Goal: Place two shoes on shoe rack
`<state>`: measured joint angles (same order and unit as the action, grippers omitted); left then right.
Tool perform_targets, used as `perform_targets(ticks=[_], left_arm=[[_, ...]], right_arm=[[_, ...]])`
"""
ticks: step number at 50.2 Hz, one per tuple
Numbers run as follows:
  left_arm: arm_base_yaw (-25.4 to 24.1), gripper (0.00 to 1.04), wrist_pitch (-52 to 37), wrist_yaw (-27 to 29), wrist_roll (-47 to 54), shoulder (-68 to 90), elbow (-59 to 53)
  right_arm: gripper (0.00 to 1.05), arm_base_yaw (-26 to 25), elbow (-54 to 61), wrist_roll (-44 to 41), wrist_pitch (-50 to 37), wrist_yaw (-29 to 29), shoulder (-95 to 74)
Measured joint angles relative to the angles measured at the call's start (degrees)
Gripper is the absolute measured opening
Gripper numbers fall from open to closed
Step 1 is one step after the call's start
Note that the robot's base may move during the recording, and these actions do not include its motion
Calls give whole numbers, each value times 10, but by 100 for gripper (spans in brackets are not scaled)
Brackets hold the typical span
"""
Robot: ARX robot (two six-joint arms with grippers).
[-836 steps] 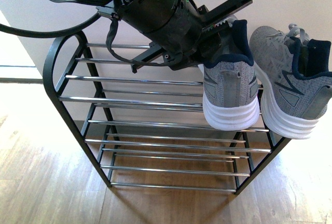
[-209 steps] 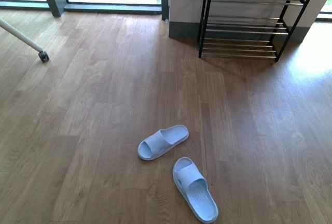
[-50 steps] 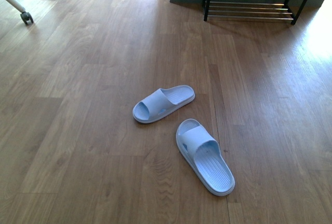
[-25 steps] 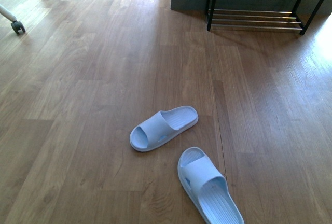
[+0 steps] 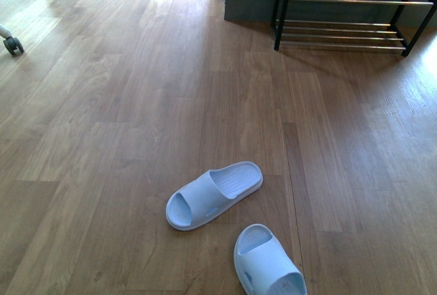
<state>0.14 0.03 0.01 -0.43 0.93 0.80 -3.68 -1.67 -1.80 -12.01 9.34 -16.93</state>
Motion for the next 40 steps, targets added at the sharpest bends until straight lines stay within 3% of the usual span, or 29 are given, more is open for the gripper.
perform_targets(ticks=[8, 11, 16, 22, 40], left_arm=[[0, 95, 0, 0, 0, 0, 0], [0, 95, 0, 0, 0, 0, 0], [0, 95, 0, 0, 0, 0, 0], [0, 95, 0, 0, 0, 0, 0], [0, 95, 0, 0, 0, 0, 0]], right_arm=[[95, -81, -110, -123, -238, -3, -419], [95, -96, -182, -177, -275, -21, -601], [95, -99, -260, -252, -300, -60, -850], [95, -83, -285, -319, -301, -57, -1053], [95, -64, -366, -403, -268, -79, -1234]])
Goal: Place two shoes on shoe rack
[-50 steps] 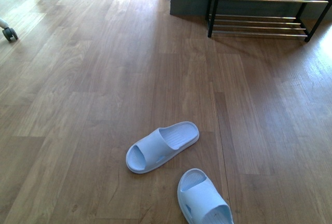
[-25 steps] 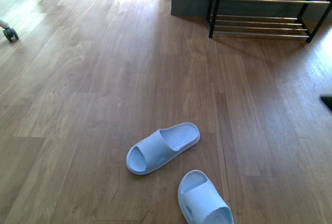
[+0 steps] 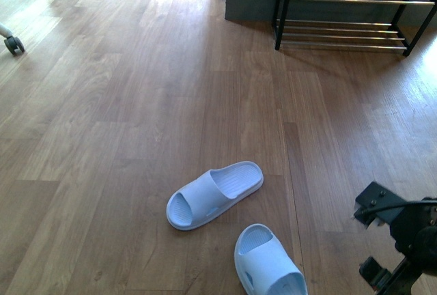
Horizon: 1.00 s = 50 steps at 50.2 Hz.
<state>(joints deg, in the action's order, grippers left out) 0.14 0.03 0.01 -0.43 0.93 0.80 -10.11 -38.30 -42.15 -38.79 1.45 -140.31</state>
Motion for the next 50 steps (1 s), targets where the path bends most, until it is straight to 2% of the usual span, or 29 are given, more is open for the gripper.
perform_targets(ticks=[6, 15, 23, 50], left_arm=[[0, 95, 0, 0, 0, 0, 0], [0, 95, 0, 0, 0, 0, 0], [0, 95, 0, 0, 0, 0, 0], [0, 95, 0, 0, 0, 0, 0]], right_arm=[[95, 12, -25, 4, 27, 8, -61], [95, 44, -61, 75, 52, 40, -89], [95, 68, -82, 118, 59, 45, -113], [95, 75, -115, 190, 88, 70, -153]])
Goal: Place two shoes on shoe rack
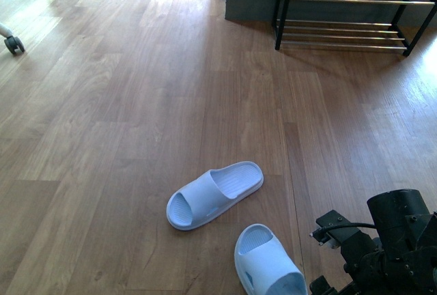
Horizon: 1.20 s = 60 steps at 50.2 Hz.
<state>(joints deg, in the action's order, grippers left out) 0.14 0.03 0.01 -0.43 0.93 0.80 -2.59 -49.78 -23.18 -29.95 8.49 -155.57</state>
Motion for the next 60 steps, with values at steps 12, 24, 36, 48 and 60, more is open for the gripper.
perform_targets(ticks=[12, 24, 36, 48, 60], left_arm=[[0, 95, 0, 0, 0, 0, 0], [0, 95, 0, 0, 0, 0, 0], [0, 95, 0, 0, 0, 0, 0], [0, 95, 0, 0, 0, 0, 0], [0, 95, 0, 0, 0, 0, 0]], right_arm=[[95, 20, -5, 68, -45, 59, 0], [95, 27, -16, 81, -67, 61, -10], [95, 27, -23, 80, -57, 67, -38], [95, 24, -22, 70, -94, 76, -38], [95, 21, -27, 43, -112, 67, -51]])
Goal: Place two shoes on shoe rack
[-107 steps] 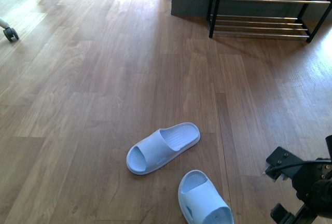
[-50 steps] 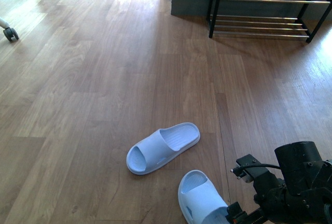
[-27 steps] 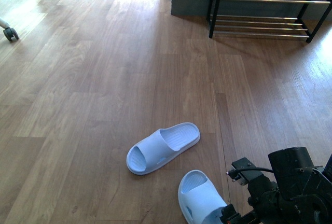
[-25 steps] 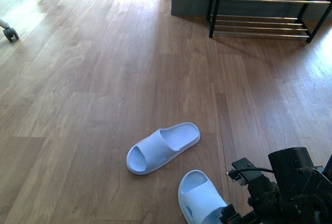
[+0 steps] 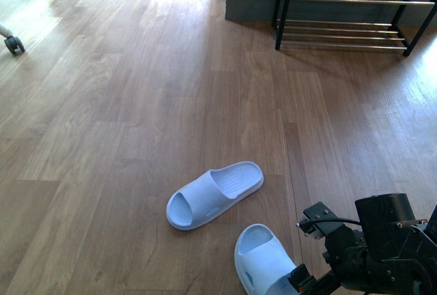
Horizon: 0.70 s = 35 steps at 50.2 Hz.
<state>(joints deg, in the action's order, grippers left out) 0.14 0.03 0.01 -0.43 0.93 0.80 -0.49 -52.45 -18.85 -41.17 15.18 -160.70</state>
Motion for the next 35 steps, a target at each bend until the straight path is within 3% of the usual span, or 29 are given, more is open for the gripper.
perform_targets(ticks=[18, 35], left_arm=[[0, 95, 0, 0, 0, 0, 0], [0, 95, 0, 0, 0, 0, 0]], right_arm=[[95, 4, 0, -20, 17, -25, -16], [95, 6, 1, -15, -16, 5, -16]])
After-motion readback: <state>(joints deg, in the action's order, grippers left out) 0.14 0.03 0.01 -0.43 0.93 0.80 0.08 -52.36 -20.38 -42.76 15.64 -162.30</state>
